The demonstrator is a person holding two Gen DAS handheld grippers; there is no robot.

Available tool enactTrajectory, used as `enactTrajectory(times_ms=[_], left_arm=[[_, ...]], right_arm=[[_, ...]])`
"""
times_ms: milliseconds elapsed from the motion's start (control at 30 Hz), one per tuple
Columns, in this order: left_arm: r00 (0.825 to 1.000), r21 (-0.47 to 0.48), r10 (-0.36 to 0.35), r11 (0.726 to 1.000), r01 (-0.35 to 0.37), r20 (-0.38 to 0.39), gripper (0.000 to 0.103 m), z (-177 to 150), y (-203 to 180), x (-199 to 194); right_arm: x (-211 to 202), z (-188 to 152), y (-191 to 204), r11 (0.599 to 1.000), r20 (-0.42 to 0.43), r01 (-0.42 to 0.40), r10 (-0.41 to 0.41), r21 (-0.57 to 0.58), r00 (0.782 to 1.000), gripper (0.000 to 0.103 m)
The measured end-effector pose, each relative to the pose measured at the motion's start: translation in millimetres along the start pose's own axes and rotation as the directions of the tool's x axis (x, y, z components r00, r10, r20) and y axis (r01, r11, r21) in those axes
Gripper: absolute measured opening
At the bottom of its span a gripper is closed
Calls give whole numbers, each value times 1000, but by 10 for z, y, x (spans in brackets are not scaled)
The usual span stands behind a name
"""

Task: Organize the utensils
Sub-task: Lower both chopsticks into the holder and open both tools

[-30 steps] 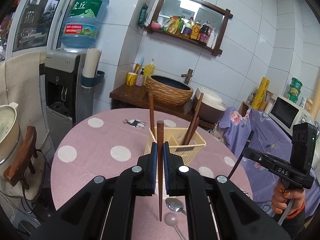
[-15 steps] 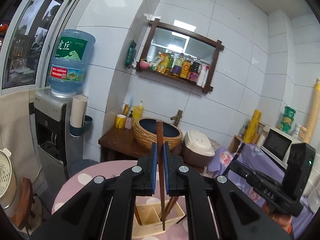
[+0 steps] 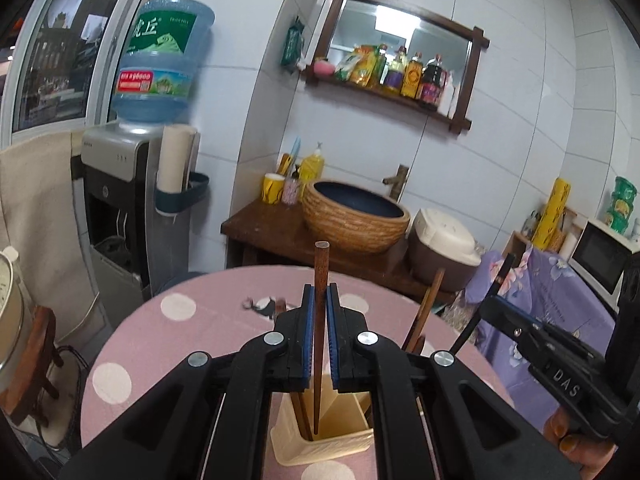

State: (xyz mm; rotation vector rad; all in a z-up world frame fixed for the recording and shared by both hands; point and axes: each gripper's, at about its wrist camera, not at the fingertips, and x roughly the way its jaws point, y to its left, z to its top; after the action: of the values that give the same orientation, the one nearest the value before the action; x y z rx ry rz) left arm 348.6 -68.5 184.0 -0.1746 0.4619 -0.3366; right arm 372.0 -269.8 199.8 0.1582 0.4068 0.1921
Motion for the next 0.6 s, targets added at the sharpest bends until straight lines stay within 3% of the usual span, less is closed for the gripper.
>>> enactTrajectory(times_ms=[233, 400, 433, 467, 500, 533, 567, 600], left_arm=[[998, 1, 9, 1000, -9, -61, 7, -211, 37, 193], [995, -22, -25, 999, 23, -96, 7, -305, 87, 227], [995, -20, -27, 999, 25, -99, 11, -327, 83, 219], [995, -15, -25, 1000, 24, -97, 23, -349, 81, 194], [996, -13, -22, 1000, 20, -92, 34, -372, 76, 173], [997, -14, -19, 1000, 18, -81, 54, -401, 81, 132], [997, -18, -20, 1000, 19, -72, 63, -437, 83, 90], [997, -22, -23, 1000, 22, -68, 65, -477, 96, 44]], right_arm=[[156, -219, -56, 1000, -43, 8, -8, 10, 999, 8], [173, -341, -84, 1000, -41, 22, -22, 6, 999, 9], [173, -366, -83, 1000, -45, 28, -27, 2, 999, 11], [169, -383, -83, 999, -46, 33, -33, 0, 998, 14], [153, -415, -79, 999, -43, 40, -40, -4, 998, 24], [131, -441, -79, 999, -37, 47, -47, -8, 998, 40], [84, -478, -79, 998, -20, 54, -54, -11, 998, 45], [40, -514, -80, 998, -8, 55, -55, -14, 998, 48]])
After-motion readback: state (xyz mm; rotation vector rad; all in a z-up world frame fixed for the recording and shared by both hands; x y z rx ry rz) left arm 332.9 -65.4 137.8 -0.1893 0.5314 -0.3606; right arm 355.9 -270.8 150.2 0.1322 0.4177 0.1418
